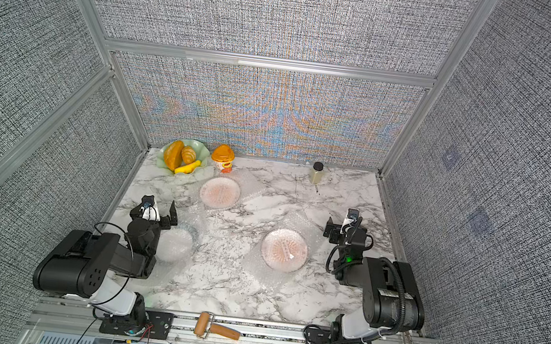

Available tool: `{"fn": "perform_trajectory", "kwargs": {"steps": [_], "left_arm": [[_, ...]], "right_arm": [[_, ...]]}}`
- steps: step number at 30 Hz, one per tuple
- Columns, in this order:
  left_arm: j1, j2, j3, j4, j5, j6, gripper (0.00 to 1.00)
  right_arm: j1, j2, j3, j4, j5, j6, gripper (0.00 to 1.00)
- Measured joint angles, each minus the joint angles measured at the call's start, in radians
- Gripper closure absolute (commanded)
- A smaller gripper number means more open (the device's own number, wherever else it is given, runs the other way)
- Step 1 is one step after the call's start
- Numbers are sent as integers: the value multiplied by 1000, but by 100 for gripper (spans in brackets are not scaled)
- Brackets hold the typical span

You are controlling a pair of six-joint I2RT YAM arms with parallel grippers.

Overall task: Unpack dinner plates from bubble wrap
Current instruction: Adjust the bubble wrap at the center of the board.

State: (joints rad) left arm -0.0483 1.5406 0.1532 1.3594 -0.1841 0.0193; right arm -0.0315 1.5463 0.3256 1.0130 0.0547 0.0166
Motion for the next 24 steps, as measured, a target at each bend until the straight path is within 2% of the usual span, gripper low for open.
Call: {"fn": "perform_trajectory", "kwargs": {"steps": [24], "left_arm": [[0, -21, 0, -18, -13, -1, 1]], "right_arm": [[-9, 0, 0, 0, 13, 8, 1]]}}
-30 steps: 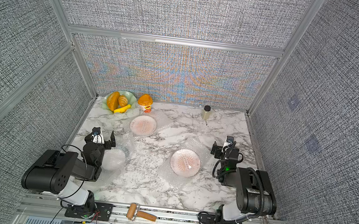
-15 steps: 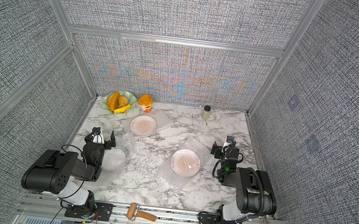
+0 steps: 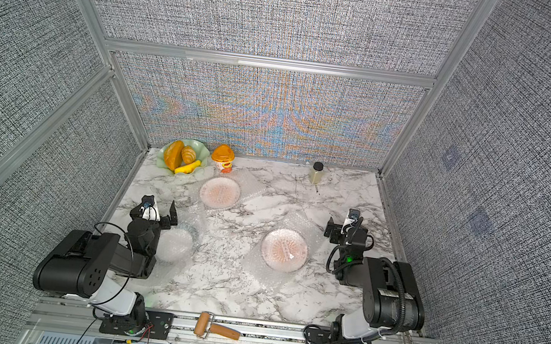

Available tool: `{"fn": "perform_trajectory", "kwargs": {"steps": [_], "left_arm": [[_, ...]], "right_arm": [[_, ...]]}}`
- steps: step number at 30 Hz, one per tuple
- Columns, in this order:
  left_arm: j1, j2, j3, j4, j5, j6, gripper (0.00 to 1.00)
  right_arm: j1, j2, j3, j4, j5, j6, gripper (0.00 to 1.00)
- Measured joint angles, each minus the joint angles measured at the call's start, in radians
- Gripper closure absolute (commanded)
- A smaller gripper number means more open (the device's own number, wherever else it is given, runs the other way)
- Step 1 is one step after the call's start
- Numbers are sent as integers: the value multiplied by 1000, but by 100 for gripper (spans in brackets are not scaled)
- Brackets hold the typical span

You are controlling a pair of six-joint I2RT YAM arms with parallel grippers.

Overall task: Unpack dinner plates from bubble wrap
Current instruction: Adjust the bubble wrap at the center of the board.

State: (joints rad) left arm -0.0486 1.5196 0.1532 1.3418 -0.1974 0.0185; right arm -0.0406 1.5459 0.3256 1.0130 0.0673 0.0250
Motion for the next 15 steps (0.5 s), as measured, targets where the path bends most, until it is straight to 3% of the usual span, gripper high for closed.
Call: {"fn": "perform_trajectory", "kwargs": {"steps": [2, 8, 15], "left_arm": [[-1, -74, 14, -69, -23, -16, 1], [-1, -323, 98, -294, -134, -87, 1], [-1, -481, 236, -630, -113, -412, 1]], "right_arm": [[1, -33, 2, -40, 10, 4, 1], [45, -327, 54, -207, 73, 28, 1], [40, -528, 148, -457, 138, 275, 1]]}}
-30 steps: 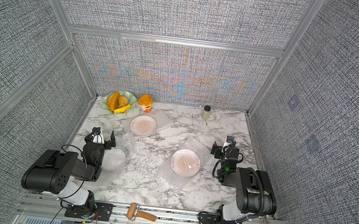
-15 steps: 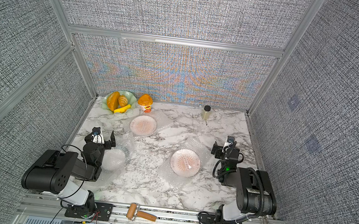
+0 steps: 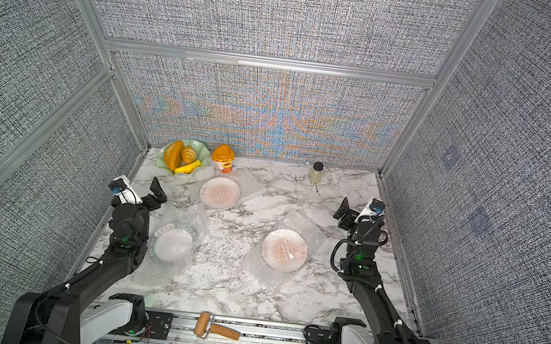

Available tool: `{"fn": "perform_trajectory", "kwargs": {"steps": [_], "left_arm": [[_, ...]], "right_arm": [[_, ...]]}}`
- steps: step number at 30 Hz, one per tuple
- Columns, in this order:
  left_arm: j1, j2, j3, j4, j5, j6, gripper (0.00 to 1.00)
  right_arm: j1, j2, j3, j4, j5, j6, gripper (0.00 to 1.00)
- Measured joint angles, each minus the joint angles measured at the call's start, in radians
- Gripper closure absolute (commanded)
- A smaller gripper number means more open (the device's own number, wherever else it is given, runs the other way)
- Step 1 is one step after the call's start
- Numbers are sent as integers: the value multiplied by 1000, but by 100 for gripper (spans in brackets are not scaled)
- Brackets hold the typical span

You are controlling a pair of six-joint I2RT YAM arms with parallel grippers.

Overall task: Unpack dinner plates from bubble wrap
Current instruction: Adjust the bubble wrap at the center of the board.

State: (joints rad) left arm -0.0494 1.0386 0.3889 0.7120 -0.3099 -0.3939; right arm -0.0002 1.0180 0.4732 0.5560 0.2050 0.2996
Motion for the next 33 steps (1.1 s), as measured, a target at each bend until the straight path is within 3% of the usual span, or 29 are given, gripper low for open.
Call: {"fn": "perform_trajectory", "kwargs": {"steps": [6, 9, 13, 17, 22, 26, 33], "left_arm": [[6, -118, 22, -282, -3, -341, 1], [10, -131, 46, -366, 67, -370, 1], [10, -70, 151, -460, 246, -370, 1], [-6, 114, 301, -572, 552, -303, 1], [-145, 232, 318, -638, 809, -232, 4], [-269, 317, 354, -639, 893, -194, 4], [-387, 497, 397, -631, 950, -182, 7]], "right_arm": [[-58, -39, 73, -265, 5, 236, 1], [-63, -59, 118, -400, -58, 305, 1], [-64, -69, 130, -560, -181, 350, 1], [-57, -55, 94, -695, -335, 359, 1], [12, -85, -20, -778, -498, 386, 1], [89, -48, -85, -740, -563, 424, 1], [143, 167, -108, -499, -659, 510, 1]]}}
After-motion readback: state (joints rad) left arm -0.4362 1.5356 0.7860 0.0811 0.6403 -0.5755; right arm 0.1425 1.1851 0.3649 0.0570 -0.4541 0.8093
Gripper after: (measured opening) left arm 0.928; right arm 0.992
